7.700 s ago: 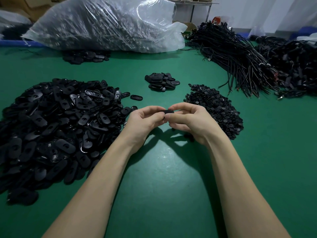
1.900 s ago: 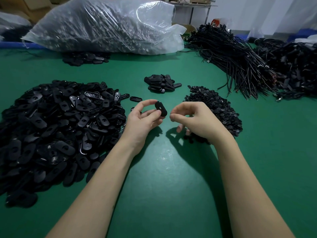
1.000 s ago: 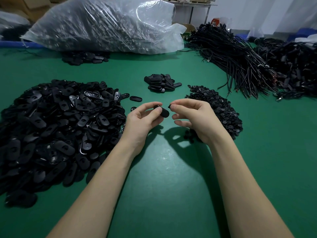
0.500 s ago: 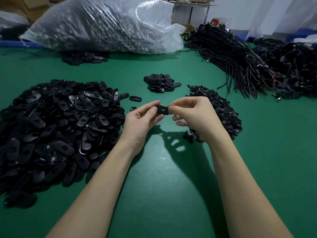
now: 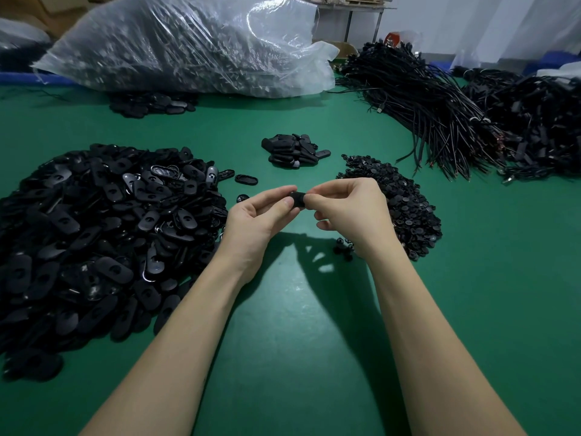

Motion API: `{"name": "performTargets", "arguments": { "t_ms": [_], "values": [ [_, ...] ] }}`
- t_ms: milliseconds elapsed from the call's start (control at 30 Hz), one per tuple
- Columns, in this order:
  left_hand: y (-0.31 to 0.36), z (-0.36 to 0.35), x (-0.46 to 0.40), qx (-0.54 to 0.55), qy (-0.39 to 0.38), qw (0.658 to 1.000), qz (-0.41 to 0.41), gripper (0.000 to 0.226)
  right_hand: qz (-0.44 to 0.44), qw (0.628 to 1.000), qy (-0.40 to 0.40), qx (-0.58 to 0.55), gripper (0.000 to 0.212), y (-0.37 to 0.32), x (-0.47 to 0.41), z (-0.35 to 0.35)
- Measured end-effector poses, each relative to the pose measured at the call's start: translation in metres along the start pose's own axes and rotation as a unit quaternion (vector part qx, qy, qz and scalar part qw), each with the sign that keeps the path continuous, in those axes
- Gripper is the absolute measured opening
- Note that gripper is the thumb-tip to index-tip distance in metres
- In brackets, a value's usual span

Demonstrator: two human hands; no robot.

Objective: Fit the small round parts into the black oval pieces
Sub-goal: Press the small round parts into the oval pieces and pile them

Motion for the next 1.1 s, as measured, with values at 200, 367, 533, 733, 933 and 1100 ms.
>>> {"name": "performTargets", "arguments": {
  "t_ms": [200,367,533,733,933,1100],
  "values": [
    [-0.002,0.002,-0.002,-0.005,-0.001,1.000,-0.006,0.019,-0.004,1.000,0.004,0.004,0.009,0.001,0.002,-0.002],
    [-0.003,0.004,-0.002,-0.018,-0.018,1.000,-0.007,0.019,-0.019,1.000,0.004,0.011,0.005,0.004,0.001,0.000],
    [-0.002,0.004,0.000,-0.034,-0.035,0.999,-0.011,0.020,-0.108,0.980,-0.077,-0.146,0.013,0.007,0.002,0.005],
    [0.000,0.005,0.001,-0.046,-0.045,0.998,-0.020,0.018,-0.074,0.971,-0.111,-0.199,0.013,0.008,0.003,0.006],
    [-0.002,0.006,-0.002,-0.075,-0.038,0.996,-0.023,0.026,-0.012,0.988,-0.107,-0.113,0.011,0.007,0.002,0.009],
    [-0.004,0.008,-0.004,-0.092,-0.042,0.995,-0.027,0.024,0.029,0.996,-0.079,-0.028,0.010,0.006,0.001,0.005]
  ]
}}
Point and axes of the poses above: each hand's wrist, its own x-axis away from the middle knuckle, its own z-axis out of the back of the hand, y = z × x, the point moved 1 cm from there along -x, towards the middle knuckle, and after that the axes turned 7 degrees about z, right-handed, at the moved point
